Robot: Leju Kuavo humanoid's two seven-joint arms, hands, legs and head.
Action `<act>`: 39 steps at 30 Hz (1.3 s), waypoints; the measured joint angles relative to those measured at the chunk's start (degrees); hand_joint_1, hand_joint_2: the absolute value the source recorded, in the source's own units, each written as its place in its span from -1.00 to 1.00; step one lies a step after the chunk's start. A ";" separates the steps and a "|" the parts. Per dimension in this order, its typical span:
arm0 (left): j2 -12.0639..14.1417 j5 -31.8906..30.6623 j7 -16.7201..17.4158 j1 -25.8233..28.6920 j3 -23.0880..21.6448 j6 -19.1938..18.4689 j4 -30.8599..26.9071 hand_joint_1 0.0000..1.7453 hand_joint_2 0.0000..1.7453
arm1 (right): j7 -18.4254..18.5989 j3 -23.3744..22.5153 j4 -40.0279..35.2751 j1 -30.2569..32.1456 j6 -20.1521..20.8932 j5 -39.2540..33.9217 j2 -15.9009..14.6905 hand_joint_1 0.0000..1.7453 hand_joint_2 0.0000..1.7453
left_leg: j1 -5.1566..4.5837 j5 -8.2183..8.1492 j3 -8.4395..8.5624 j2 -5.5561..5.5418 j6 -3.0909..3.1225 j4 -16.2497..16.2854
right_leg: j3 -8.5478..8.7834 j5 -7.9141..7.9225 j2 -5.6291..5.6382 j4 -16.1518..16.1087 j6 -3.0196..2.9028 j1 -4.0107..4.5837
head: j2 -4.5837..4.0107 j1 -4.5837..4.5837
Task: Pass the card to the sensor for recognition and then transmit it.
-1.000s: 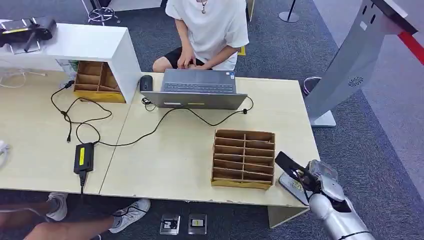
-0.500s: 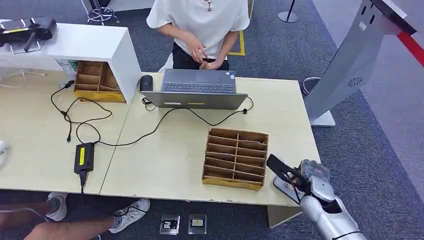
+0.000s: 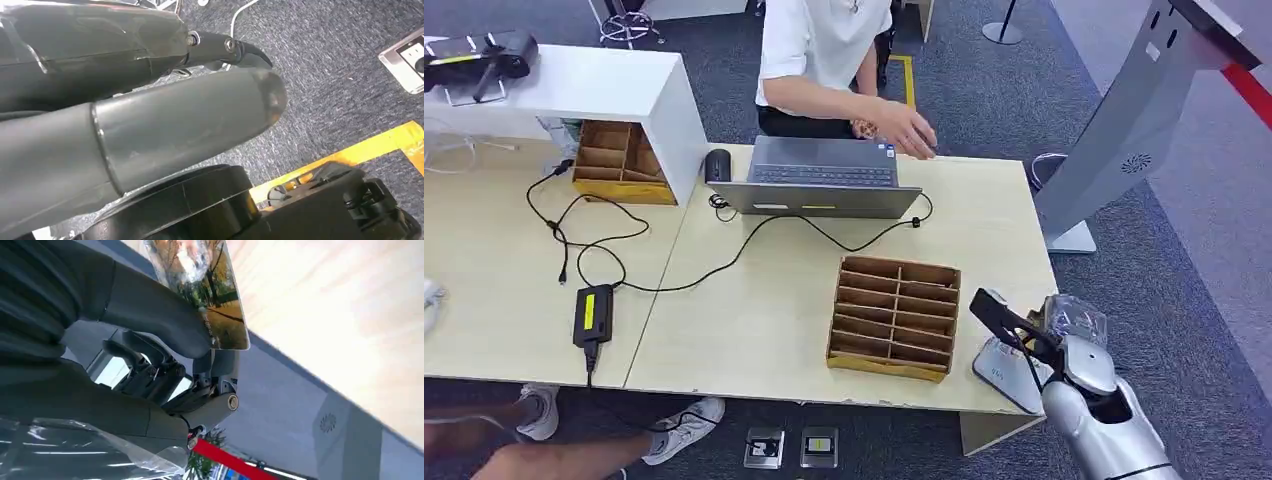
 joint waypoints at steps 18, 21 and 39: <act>0.35 -2.21 -1.18 0.02 -0.02 -0.46 0.28 -1.00 -1.00 | -0.50 -7.80 -25.48 1.12 -3.78 -3.10 -4.00 1.00 1.00 | -0.08 -0.07 -0.17 0.00 0.13 0.00 | -0.05 0.05 0.01 -0.08 0.08 -0.08 | -0.02 0.00; 0.31 -3.50 -1.36 -0.13 -0.04 -0.52 0.28 -1.00 -1.00 | -1.66 -6.79 -26.14 -3.97 -6.36 -3.96 -4.35 1.00 1.00 | -0.09 -0.01 -0.15 0.06 0.21 0.00 | -0.10 0.09 0.06 -0.08 0.14 -0.09 | -0.02 -0.02; -0.50 -6.01 -0.50 -2.34 -0.17 -1.09 0.28 -1.00 -1.00 | -12.39 7.17 -9.40 -23.89 -21.26 -0.79 0.17 1.00 1.00 | -0.12 0.13 -0.53 -0.40 0.42 0.01 | -0.16 0.13 -0.43 -0.14 0.20 -0.12 | 0.00 -0.02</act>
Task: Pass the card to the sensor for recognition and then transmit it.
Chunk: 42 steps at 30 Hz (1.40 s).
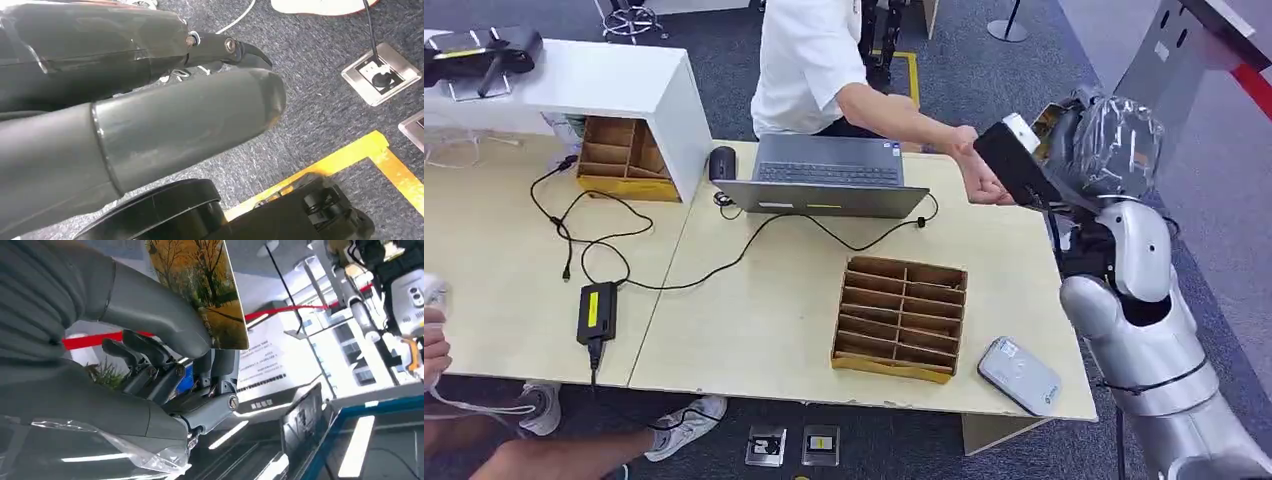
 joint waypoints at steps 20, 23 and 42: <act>-0.07 1.18 0.33 0.40 0.04 0.72 0.02 -1.00 -1.00 | 0.61 8.15 20.60 -4.28 -6.19 -0.48 10.01 -1.00 -1.00 | 0.01 0.01 -0.18 -0.15 0.04 0.00 | -0.04 0.00 -0.22 -0.25 0.00 0.01 | 0.00 0.02; -0.04 1.40 0.33 0.73 0.07 0.94 0.02 -1.00 -1.00 | 0.22 8.59 20.92 -4.29 -7.37 -0.88 10.19 -1.00 -1.00 | 0.01 0.01 -0.20 -0.15 0.04 0.00 | -0.04 0.01 -0.21 -0.31 0.01 0.01 | 0.00 0.02; -0.02 4.18 -0.68 2.51 0.33 1.90 0.17 -1.00 -1.00 | -2.03 10.58 6.93 1.76 -7.32 -6.60 9.86 -1.00 1.00 | 0.01 -0.03 -0.21 -0.13 0.09 0.01 | -0.10 0.01 -0.16 -0.35 0.02 0.01 | -0.02 0.02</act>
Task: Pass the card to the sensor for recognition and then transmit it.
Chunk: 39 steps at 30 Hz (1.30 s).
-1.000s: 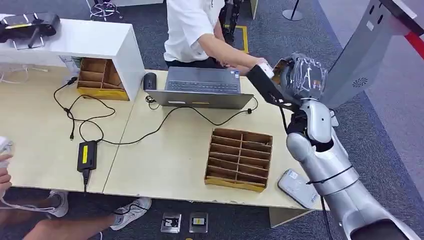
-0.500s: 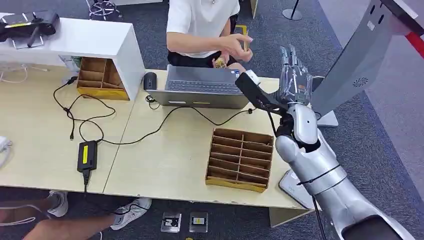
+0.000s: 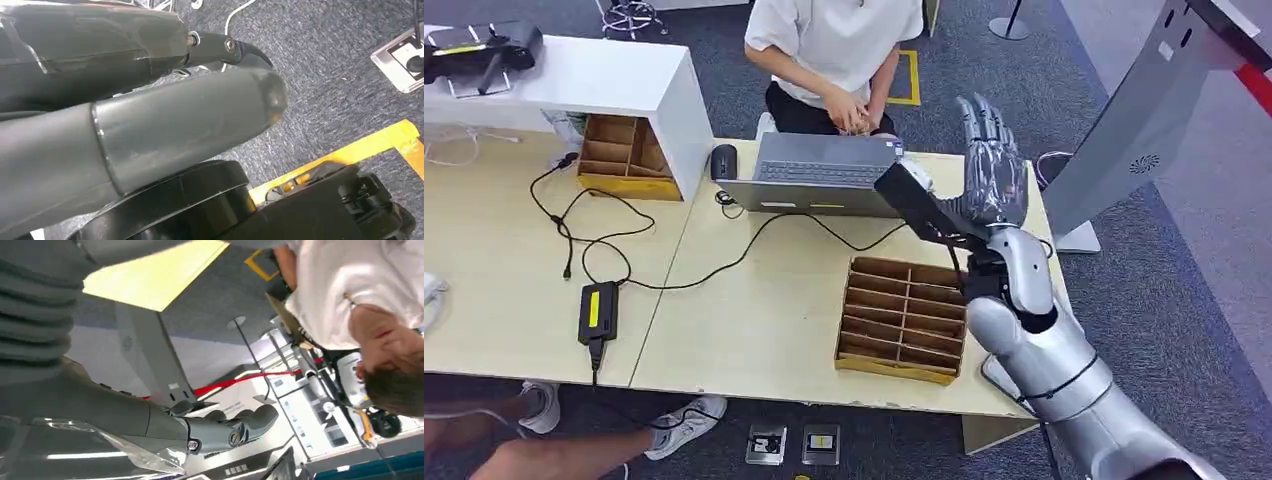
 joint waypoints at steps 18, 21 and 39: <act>0.02 0.15 -0.39 0.05 0.07 -0.57 0.42 -1.00 -1.00 | -0.74 -4.46 -24.21 25.82 3.36 7.30 -4.20 -1.00 1.00 | 0.00 -0.17 -0.02 0.13 0.14 0.00 | -0.01 -0.04 0.14 -0.12 0.02 0.00 | 0.00 0.02; 0.02 0.02 -0.39 0.04 0.07 -0.55 0.46 -1.00 -1.00 | -0.50 -5.16 -24.76 27.78 3.87 8.44 -4.33 -1.00 1.00 | 0.00 -0.17 -0.03 0.15 0.14 0.00 | -0.02 -0.04 0.17 -0.12 0.02 0.00 | 0.02 0.00; 0.00 -0.18 -0.35 -0.03 0.07 -0.46 0.46 -1.00 -1.00 | -0.66 -5.14 -22.85 29.94 6.47 8.70 -3.98 0.14 1.00 | 0.00 -0.19 -0.04 0.16 0.12 -0.01 | -0.02 -0.04 0.18 -0.12 0.02 0.00 | 0.00 0.00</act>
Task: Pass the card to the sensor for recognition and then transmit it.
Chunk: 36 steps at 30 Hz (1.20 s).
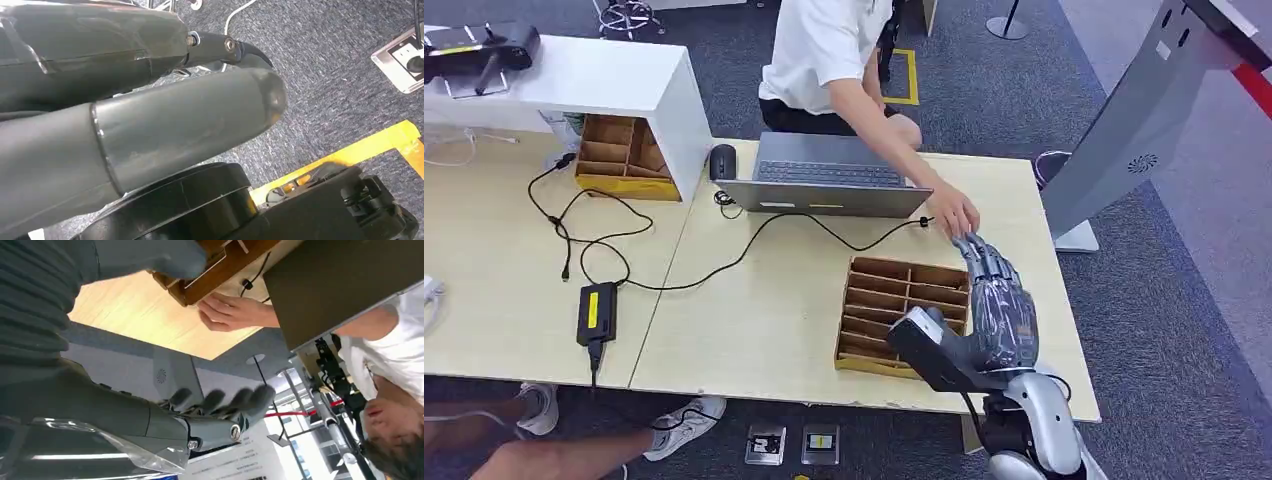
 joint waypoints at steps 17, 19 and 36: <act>-0.02 -1.70 0.30 -0.03 -0.02 -0.17 0.02 -1.00 -1.00 | -0.15 0.09 6.47 -0.05 0.52 0.44 1.31 0.04 1.00 | 0.00 -0.04 -0.03 0.00 0.00 0.00 | -0.03 -0.04 0.00 0.00 -0.02 0.00 | 0.00 0.02; -0.02 -1.97 0.39 -0.05 -0.02 -0.24 0.02 -1.00 -1.00 | -0.20 0.09 7.39 -0.09 0.52 0.44 1.51 -0.04 1.00 | 0.00 -0.06 -0.03 0.00 0.03 0.00 | -0.03 -0.05 0.00 0.00 -0.02 0.00 | 0.00 0.00; -0.13 -3.39 1.03 -0.14 -0.22 -0.77 0.02 -1.00 -1.00 | -0.22 -0.07 12.37 -0.31 0.24 0.94 2.54 -0.26 1.00 | 0.00 -0.15 -0.06 0.01 0.06 0.00 | -0.05 -0.12 0.01 -0.01 -0.03 0.00 | 0.00 0.00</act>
